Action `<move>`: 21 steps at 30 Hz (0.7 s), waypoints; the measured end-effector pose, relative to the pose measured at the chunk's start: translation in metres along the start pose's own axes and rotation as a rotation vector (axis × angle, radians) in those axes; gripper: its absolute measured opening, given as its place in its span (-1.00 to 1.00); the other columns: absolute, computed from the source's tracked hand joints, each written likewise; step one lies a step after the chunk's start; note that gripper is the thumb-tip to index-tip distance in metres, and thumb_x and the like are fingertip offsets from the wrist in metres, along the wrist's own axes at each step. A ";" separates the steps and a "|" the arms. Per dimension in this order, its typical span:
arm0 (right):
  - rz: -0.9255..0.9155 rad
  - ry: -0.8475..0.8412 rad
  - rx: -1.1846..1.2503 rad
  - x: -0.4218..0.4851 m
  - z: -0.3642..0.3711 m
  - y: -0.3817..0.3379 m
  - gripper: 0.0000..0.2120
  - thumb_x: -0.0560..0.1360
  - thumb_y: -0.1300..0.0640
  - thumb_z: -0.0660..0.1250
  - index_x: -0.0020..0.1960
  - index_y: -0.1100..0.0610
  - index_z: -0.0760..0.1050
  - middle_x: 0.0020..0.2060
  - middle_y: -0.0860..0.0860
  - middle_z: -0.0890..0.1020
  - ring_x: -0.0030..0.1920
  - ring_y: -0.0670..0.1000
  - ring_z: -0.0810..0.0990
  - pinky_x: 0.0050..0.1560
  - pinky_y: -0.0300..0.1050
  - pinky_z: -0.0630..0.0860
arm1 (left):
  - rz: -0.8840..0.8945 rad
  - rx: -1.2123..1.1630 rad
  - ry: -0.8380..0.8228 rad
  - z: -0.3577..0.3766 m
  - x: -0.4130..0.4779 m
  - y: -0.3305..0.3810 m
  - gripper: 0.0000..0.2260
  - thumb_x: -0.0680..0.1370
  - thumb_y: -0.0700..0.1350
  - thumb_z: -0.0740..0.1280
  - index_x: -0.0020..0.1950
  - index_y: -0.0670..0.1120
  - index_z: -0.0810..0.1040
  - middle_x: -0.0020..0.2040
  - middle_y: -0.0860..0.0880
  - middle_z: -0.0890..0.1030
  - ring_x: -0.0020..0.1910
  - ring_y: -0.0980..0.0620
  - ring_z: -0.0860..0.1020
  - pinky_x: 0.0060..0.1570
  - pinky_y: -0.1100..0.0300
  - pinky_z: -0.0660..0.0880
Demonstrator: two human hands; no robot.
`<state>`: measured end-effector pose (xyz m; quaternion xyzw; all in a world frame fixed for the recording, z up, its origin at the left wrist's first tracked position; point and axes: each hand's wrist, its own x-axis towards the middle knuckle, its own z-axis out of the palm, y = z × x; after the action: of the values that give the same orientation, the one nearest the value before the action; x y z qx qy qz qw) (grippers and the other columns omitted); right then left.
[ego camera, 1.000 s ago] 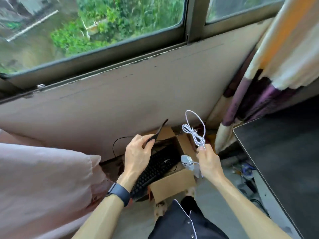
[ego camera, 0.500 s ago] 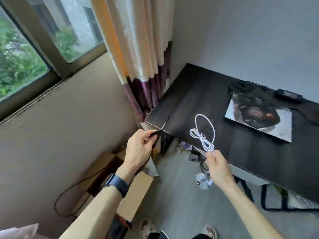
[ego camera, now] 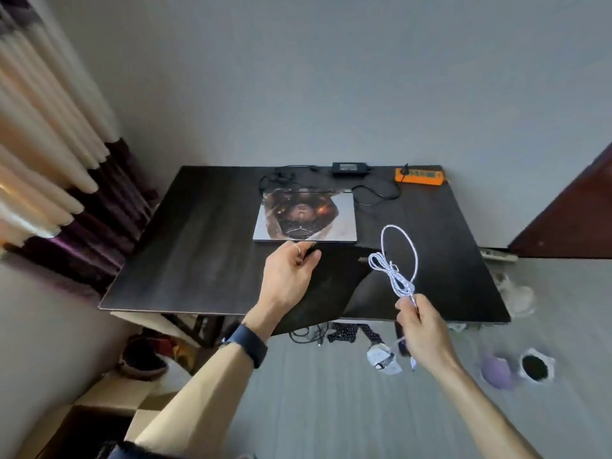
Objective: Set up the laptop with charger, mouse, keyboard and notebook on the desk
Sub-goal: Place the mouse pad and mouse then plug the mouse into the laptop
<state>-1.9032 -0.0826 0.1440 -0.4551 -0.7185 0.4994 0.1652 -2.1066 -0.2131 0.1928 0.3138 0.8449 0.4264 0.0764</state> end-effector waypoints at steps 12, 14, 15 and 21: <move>0.104 0.241 0.035 0.105 -0.173 0.061 -0.81 0.63 0.10 0.20 -0.15 0.10 0.45 -0.38 -0.04 0.53 -0.28 0.10 0.47 -0.14 0.04 0.40 | 0.135 -0.133 -0.340 0.208 0.072 0.161 -0.84 0.56 -0.01 0.36 0.09 0.07 0.68 -0.05 0.08 0.67 -0.07 0.08 0.63 0.06 0.04 0.57; 0.104 0.272 0.026 0.126 -0.195 0.062 -0.78 0.65 0.11 0.18 -0.17 0.09 0.42 -0.39 -0.04 0.51 -0.30 0.09 0.43 -0.16 0.03 0.37 | 0.145 -0.204 -0.381 0.236 0.092 0.185 -0.85 0.55 -0.02 0.37 0.08 0.06 0.68 -0.05 0.10 0.68 -0.07 0.09 0.64 0.07 0.05 0.58; 0.100 0.282 0.000 0.138 -0.207 0.060 -0.77 0.65 0.12 0.18 -0.18 0.08 0.41 -0.37 -0.01 0.52 -0.30 0.09 0.46 -0.19 0.03 0.38 | 0.150 -0.241 -0.400 0.249 0.103 0.198 -0.86 0.55 -0.03 0.38 0.07 0.07 0.68 -0.07 0.10 0.68 -0.08 0.09 0.64 0.06 0.06 0.58; 0.091 0.301 -0.067 0.211 -0.258 0.059 -0.76 0.66 0.05 0.17 -0.13 0.11 0.46 -0.36 0.00 0.54 -0.31 0.06 0.49 -0.18 0.04 0.42 | 0.153 -0.303 -0.445 0.311 0.168 0.232 -0.84 0.53 -0.04 0.41 0.09 0.12 0.60 -0.21 0.08 0.60 -0.19 0.09 0.60 -0.05 0.15 0.57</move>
<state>-1.8084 0.2420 0.1622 -0.5620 -0.6805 0.4082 0.2331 -2.0085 0.1981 0.1997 0.4477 0.7077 0.4729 0.2739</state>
